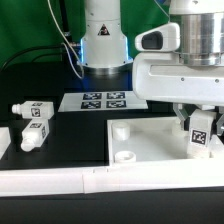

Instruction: Assemble one leg

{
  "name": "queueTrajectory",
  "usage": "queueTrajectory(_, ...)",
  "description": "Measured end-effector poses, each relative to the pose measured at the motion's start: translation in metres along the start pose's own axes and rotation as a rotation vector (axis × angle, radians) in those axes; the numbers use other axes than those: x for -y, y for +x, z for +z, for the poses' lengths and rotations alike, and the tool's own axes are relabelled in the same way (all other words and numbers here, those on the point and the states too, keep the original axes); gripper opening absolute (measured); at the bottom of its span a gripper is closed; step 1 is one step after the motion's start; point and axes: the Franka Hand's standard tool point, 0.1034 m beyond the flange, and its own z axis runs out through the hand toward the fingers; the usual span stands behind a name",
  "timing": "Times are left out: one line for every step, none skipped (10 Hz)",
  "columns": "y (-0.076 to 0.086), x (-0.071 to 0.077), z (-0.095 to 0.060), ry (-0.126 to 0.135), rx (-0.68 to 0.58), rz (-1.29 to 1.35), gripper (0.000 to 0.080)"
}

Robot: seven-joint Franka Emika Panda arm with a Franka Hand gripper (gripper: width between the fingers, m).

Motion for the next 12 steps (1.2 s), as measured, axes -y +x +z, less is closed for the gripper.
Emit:
queueTrajectory(0.0,-0.0003,0.0,-0.001,0.002,0.053,0.0287)
queueTrajectory(-0.0005,-0.0014,-0.0003,-0.009,0.011,0.199,0.0287)
queueTrajectory(-0.0017,-0.0017,-0.0001,-0.017,0.016,0.351,0.0287)
queueTrajectory(-0.001,-0.0019,0.0002,-0.01,0.022,0.532,0.0287)
queueTrajectory(-0.0002,-0.0018,0.0004,0.001,0.032,0.728,0.0287)
queueTrajectory(0.0,-0.0018,0.0003,0.01,0.036,0.869,0.0287)
queueTrajectory(-0.0002,-0.0026,0.0004,0.021,0.039,0.998,0.0287)
queueTrajectory(-0.0002,-0.0027,0.0002,0.021,0.036,1.106,0.0287)
queueTrajectory(0.0,-0.0032,0.0001,0.02,0.037,1.185,0.0287)
queueTrajectory(0.0002,-0.0037,0.0,0.02,0.042,1.263,0.0287)
queueTrajectory(0.0001,-0.0039,0.0001,0.019,0.043,1.299,0.0287)
queueTrajectory(-0.0001,-0.004,0.0001,0.021,0.042,1.303,0.0287)
